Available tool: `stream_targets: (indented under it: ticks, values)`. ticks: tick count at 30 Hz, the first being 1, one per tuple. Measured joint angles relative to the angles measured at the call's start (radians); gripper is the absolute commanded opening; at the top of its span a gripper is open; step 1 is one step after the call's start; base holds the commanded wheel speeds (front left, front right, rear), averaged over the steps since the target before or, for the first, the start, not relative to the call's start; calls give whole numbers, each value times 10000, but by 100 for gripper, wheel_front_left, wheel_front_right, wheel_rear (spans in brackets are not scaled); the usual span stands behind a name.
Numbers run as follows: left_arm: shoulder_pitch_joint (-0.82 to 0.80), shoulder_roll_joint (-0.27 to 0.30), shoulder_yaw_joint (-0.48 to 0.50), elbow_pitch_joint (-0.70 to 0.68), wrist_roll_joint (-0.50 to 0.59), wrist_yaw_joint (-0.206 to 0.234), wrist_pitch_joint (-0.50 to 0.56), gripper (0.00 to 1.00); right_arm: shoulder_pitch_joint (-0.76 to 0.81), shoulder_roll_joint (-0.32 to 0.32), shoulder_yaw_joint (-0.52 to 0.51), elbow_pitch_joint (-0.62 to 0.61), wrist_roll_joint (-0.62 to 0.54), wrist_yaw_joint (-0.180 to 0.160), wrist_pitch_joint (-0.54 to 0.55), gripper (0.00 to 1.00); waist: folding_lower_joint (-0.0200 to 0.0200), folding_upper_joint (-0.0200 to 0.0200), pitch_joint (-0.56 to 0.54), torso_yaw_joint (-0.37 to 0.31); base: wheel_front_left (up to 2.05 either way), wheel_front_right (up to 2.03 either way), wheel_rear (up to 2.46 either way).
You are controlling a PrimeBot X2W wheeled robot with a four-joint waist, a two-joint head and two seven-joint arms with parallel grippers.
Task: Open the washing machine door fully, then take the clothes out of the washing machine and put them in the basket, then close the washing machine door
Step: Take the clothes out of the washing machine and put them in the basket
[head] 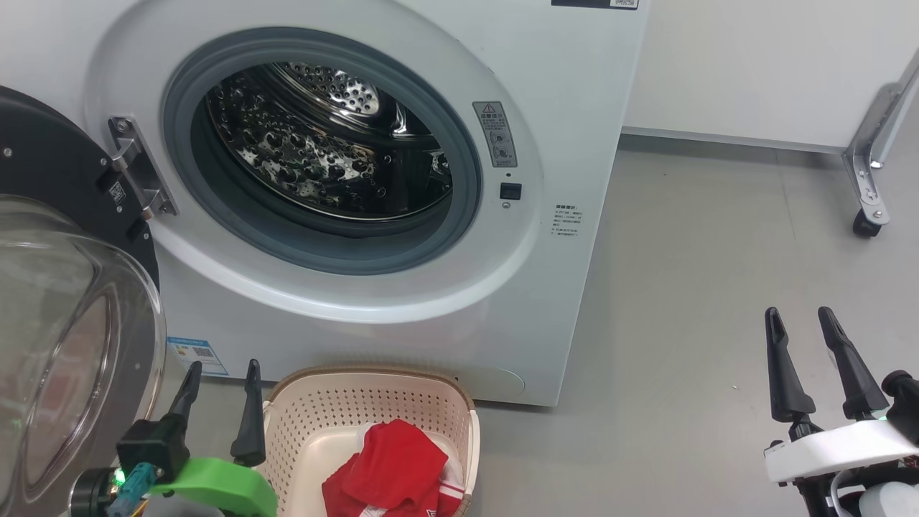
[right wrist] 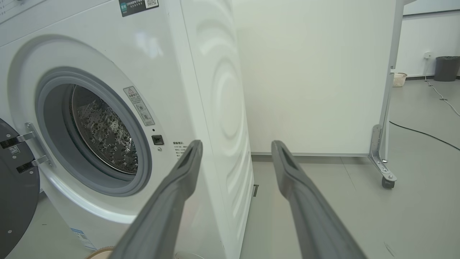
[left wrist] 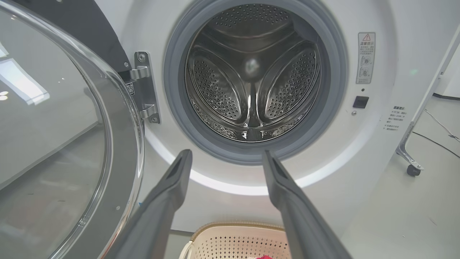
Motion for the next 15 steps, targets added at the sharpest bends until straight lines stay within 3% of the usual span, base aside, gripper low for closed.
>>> stream_targets:
  ticks: [15]
  values:
    - [1030, -61, 107, -1110, 102, 4, 0, 100, 10, 253, -42, 105, -276, 0, 0, 100, 0, -1, -197, -221, 0, 0, 0]
